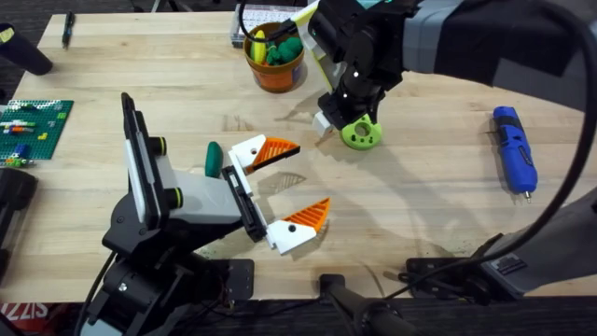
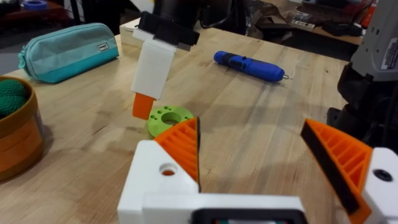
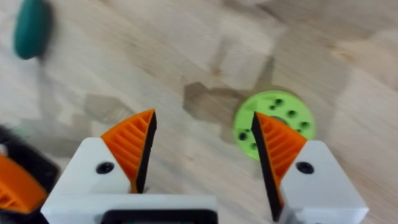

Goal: Pick up the gripper from the table and insert it into the empty holder that is missing its gripper. Then pick up a screw, insert it into the mounting hole, and use the screwdriver to tighten it. Finally, clean up the table by picking up the vegetable and placing it into the bucket.

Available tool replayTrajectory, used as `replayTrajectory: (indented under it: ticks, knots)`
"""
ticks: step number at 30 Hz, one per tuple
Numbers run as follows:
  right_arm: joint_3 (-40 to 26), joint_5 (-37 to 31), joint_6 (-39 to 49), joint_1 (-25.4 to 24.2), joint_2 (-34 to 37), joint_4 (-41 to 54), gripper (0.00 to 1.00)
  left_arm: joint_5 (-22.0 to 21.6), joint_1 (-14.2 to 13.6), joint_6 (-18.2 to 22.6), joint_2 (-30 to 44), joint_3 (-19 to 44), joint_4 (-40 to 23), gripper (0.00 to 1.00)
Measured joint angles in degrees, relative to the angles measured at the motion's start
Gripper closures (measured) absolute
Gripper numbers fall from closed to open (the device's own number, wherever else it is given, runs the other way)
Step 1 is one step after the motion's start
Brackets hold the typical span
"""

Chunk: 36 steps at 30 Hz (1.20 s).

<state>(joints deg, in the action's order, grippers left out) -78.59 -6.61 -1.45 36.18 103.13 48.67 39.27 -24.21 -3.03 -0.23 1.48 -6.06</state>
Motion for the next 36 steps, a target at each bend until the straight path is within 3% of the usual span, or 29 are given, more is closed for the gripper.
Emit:
replayTrajectory:
  ticks: [10, 20, 25, 30, 36]
  knots:
    - [-1.77, 0.41, -0.98, -0.36, -1.10, 6.75, 0.517, -0.65, -0.02, -0.02, 0.26, 0.00, 0.33, 0.012]
    - [-2.74, -1.55, -2.51, -0.80, -15.24, 8.40, 0.517, -1.39, -0.02, -0.02, 0.26, 0.00, 0.37, 0.013]
    - [4.30, -2.60, -5.11, -1.10, -19.42, 2.66, 0.517, -1.55, -0.02, -0.02, 0.26, 0.00, 0.37, 0.014]
    - [13.28, -2.82, -8.17, -1.13, -17.18, -3.74, 0.517, -1.56, -0.02, -0.02, 0.28, 0.00, 0.39, 0.014]
    - [14.95, -2.82, -9.47, -1.13, -13.59, -4.76, 0.517, -1.57, -0.02, -0.02, 0.26, 0.00, 0.39, 0.014]
